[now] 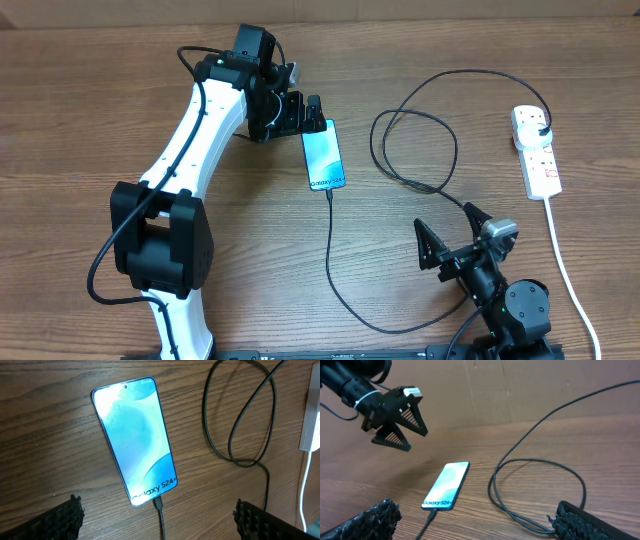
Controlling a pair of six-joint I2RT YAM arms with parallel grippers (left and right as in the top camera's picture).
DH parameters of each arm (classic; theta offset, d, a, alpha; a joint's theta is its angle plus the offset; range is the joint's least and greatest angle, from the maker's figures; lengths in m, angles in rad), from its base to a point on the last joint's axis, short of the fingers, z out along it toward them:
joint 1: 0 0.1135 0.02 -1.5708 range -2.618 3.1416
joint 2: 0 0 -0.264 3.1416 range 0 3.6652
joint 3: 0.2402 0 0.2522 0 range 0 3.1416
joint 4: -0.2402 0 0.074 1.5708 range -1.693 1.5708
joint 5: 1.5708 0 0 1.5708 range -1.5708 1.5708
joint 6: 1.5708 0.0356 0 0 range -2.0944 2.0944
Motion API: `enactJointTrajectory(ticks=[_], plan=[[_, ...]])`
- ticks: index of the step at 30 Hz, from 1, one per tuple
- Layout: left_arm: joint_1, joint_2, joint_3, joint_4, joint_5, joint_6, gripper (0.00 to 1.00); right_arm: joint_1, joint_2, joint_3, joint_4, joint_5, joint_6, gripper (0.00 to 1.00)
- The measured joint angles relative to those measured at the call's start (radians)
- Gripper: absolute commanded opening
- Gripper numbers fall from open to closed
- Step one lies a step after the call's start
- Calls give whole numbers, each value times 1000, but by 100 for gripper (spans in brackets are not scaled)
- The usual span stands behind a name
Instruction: Plug charger to phone and switch on socket
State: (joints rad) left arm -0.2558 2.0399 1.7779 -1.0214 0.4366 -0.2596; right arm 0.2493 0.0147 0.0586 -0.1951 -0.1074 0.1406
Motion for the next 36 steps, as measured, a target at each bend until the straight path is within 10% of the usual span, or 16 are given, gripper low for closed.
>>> enactJointTrajectory(ticks=[36], plan=[[0,-48,0,-64,-111,0,100,0,0,0,1,0,-37,100]])
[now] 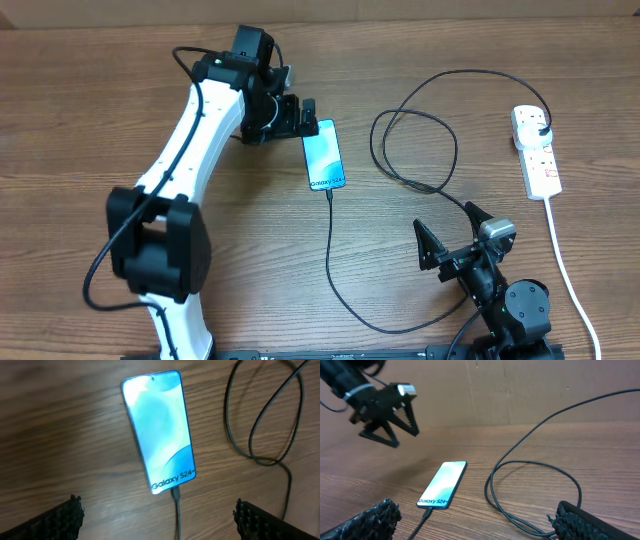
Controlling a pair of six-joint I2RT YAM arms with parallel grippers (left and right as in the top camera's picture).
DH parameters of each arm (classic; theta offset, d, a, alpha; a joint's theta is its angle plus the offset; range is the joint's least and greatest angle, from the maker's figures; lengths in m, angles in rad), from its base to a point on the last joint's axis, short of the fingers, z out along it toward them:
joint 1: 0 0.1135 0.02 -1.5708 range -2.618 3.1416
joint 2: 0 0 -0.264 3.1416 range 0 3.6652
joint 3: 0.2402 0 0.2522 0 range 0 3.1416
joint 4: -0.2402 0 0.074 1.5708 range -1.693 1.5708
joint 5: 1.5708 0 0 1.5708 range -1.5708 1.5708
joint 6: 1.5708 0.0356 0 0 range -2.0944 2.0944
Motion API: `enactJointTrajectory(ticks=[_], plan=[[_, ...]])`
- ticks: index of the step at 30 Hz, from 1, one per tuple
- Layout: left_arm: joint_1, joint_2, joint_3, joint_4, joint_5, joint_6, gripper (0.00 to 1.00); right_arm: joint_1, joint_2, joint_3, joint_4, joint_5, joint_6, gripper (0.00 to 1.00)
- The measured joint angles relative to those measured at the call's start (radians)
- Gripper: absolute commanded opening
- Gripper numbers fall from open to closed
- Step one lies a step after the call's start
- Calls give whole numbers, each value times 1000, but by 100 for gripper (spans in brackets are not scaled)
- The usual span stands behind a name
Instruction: Plug charger to phone and switch on socket
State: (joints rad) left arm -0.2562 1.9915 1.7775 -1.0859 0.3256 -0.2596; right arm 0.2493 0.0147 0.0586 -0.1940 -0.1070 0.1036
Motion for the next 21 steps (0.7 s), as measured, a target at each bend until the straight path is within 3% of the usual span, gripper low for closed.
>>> enactJointTrajectory(ticks=[16,21], plan=[[-39,-778,12,-75,-359,0,100,0,0,0,0,0,0,100],[19,-1000,-48,-108,-467,10,100,0,0,0,1,0,0,100]])
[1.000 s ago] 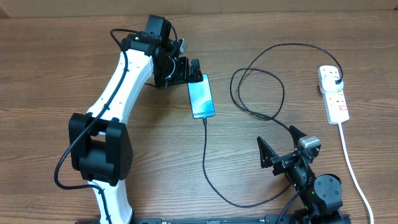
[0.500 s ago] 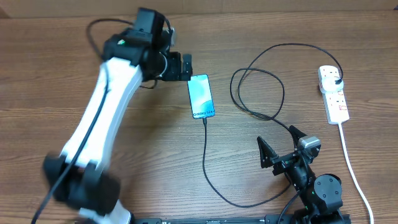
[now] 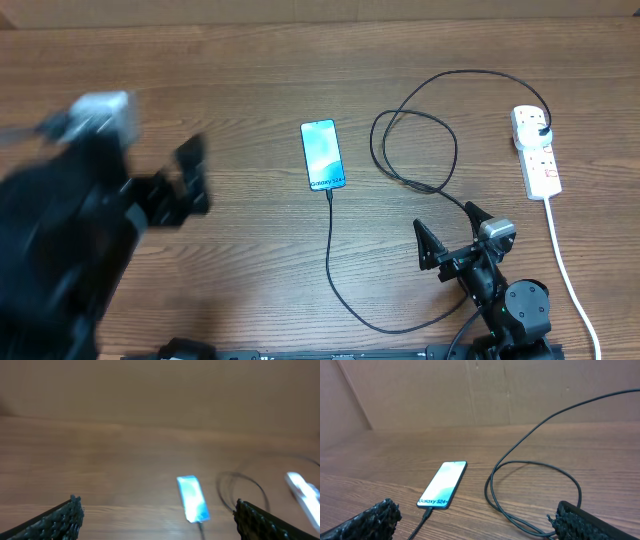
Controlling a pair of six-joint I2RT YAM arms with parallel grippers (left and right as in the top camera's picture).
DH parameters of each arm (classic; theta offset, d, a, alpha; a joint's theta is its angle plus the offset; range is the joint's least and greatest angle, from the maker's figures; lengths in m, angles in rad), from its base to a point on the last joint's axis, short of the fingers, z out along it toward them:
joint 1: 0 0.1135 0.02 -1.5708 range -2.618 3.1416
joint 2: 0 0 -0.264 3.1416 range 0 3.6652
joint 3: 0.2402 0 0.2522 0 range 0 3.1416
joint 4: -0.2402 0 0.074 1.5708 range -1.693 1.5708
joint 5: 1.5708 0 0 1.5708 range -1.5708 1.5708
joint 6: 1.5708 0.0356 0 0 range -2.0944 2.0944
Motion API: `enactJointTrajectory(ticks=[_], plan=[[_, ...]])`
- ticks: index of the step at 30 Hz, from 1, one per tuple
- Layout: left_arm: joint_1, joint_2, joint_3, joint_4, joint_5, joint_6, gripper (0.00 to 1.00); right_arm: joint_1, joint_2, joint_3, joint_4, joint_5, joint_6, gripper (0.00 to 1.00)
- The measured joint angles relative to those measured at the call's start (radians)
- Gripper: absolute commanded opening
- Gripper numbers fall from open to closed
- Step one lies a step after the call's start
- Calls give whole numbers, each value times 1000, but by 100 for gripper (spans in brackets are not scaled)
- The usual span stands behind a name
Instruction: Plug charger to phone and switch on socket
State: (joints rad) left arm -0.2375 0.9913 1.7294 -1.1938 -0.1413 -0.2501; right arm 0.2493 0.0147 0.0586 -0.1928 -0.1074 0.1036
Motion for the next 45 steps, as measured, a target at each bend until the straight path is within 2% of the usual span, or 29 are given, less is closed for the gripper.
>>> enactJointTrajectory(ticks=[5,10,16,21,25,35,45], plan=[[111,-240,-266,81,-43,18,100,0,0,-1,1,0,0,100],[153,-428,-596,232,-55,22,100,0,0,-2,3,0,0,100],[167,-645,-982,535,-46,23,100,0,0,-2,3,0,0,100],[168,-761,-1292,877,26,24,100,0,0,-2,4,0,0,100],[168,-829,-1483,1009,78,-6,100,0,0,-3,5,0,0,100],[168,-970,-1706,1186,104,-66,100,0,0,-3,5,0,0,100],[168,-977,-1720,1118,86,-63,100,0,0,-3,5,0,0,100]])
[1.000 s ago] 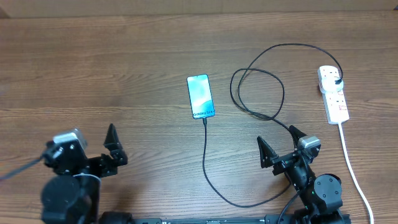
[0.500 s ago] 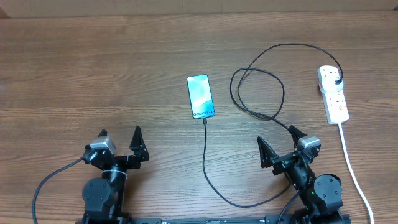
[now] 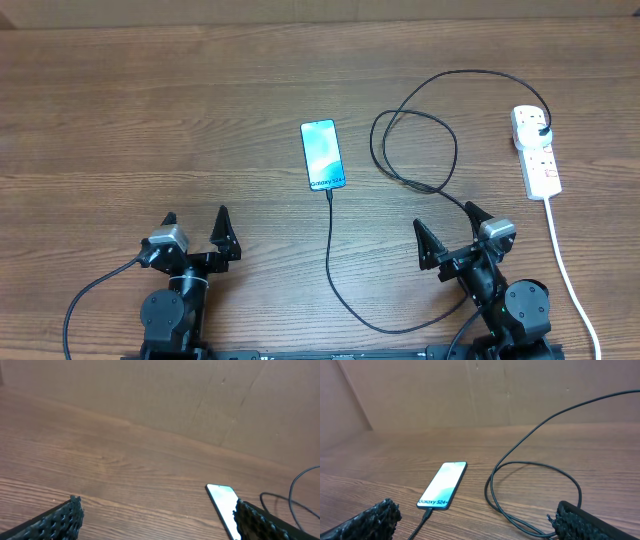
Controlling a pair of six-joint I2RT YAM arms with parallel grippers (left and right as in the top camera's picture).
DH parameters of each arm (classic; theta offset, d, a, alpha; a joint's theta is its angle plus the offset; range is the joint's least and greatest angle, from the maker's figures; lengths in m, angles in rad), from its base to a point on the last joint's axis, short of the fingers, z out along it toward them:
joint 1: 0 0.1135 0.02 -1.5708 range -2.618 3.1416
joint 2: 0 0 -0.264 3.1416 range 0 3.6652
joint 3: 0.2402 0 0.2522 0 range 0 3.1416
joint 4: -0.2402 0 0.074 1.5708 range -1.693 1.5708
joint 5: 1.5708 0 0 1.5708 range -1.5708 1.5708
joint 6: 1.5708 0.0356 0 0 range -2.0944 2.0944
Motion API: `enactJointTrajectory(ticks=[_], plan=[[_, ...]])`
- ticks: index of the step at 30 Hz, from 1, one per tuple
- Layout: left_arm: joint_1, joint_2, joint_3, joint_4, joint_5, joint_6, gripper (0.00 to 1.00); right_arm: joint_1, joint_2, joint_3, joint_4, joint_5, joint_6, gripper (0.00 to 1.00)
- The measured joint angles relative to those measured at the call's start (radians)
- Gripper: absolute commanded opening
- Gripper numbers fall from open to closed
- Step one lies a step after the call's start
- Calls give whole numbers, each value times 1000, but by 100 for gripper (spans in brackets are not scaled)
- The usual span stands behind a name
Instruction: Plug charger to phone and switch on socket
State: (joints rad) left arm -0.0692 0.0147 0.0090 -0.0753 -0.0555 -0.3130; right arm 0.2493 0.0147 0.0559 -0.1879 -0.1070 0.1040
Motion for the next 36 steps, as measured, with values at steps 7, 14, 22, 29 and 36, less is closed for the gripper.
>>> enactJointTrajectory(ticks=[7,14,22,29,36], plan=[[0,0,0,0,0,71,100,0,0,0,0,0,0,100],[0,0,0,0,0,85,100,0,0,0,0,0,0,100],[0,0,0,0,0,87,100,0,0,0,0,0,0,100],[0,0,0,0,0,88,100,0,0,0,0,0,0,100],[0,0,0,0,0,88,100,0,0,0,0,0,0,100]])
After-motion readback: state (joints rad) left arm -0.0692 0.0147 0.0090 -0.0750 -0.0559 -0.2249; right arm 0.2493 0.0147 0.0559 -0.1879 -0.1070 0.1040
